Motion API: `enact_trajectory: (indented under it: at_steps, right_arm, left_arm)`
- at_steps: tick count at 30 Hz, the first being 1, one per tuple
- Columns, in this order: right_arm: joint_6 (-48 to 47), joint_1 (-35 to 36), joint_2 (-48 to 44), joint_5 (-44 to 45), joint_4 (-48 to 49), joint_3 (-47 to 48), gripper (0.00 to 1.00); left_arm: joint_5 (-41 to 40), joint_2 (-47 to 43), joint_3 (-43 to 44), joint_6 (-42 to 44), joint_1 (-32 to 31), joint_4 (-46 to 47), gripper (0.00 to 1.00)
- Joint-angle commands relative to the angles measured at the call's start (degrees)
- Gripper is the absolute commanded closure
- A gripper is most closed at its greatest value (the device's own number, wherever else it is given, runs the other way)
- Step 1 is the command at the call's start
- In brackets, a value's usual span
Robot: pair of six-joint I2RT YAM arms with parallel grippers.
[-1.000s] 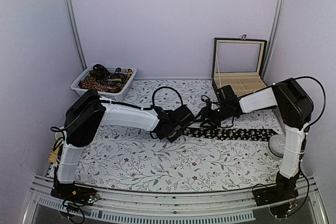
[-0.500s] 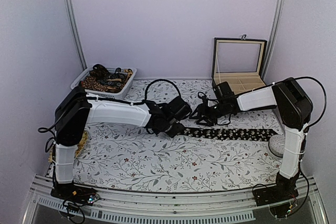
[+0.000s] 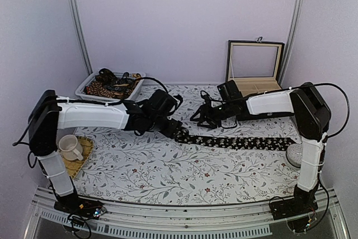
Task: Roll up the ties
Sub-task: Roll the tie at the center of the board.
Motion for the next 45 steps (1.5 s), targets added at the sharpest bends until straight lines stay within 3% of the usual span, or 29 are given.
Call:
enact_trajectory:
  at_steps: [1,8,16,27,45]
  right_arm:
    - [1.11,1.71,2.78,-0.92,0.27,1.94,0.53]
    - [2.0,3.89,6.68,-1.09,0.21,4.32,0.64]
    - [1.43,4.71,10.68,0.24,-0.99,5.86,0.79]
    - [0.55,5.31,13.85,0.86,-1.94,6.47,0.83]
    - [-0.19,7.06,18.33,2.21,-4.65,11.4,0.84]
  left_arm:
    - [9.03,-7.1,-6.06,-6.76,3.09,8.86,0.24]
    - [16.03,-8.6,-13.04,-12.89,8.34,12.77,0.3]
    - [23.45,-3.5,-15.46,-16.69,12.51,17.62,0.37]
    - [31.83,2.75,-15.24,-19.36,14.39,24.29,0.37]
    - [39.72,4.82,-18.59,-23.44,16.52,32.65,0.37]
